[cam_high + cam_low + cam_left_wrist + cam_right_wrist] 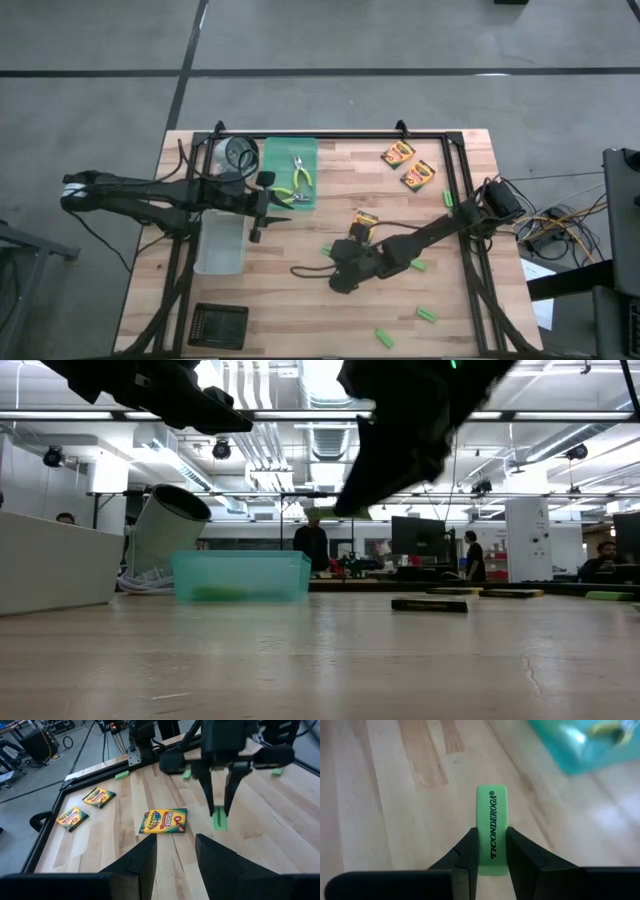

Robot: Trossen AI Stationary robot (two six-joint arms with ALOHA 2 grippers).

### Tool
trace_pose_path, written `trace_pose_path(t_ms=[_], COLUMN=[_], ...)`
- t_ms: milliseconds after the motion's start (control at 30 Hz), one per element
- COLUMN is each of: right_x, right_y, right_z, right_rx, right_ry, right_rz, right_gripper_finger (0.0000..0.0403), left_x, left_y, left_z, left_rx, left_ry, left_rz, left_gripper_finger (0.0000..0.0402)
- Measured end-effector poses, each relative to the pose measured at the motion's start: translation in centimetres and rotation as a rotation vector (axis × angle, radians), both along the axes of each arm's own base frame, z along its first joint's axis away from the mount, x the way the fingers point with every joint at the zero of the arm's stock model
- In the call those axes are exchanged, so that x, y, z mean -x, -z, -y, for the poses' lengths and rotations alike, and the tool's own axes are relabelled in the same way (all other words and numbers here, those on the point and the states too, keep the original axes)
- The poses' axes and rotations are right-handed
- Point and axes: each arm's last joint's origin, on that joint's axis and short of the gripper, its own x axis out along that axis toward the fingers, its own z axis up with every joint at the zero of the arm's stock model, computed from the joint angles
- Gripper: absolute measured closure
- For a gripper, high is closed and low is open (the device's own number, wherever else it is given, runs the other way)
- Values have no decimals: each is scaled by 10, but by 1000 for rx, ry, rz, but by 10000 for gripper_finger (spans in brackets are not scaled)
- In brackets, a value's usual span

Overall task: Pick & Place School Supplies
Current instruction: Put the green eraser into the black bin

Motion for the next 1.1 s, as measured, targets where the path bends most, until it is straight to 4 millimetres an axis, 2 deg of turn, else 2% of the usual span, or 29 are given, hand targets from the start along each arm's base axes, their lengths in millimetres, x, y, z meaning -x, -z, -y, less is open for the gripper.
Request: trace_pose_path(t_ms=[200,400,1100], right_x=[-3,-10,-11], right_y=[-30,-58,-135], right_z=[-1,-3,-8], right_rx=[140,208,263], right_ry=[-62,-131,-212], right_rz=[-112,-115,-90], right_gripper_finger=[330,331,328], left_x=[0,0,0], left_y=[0,0,0], left_z=[0,0,0], left_rx=[0,0,37], left_ry=[0,0,-7], left_rz=[0,0,-1], left_gripper_finger=[261,261,261])
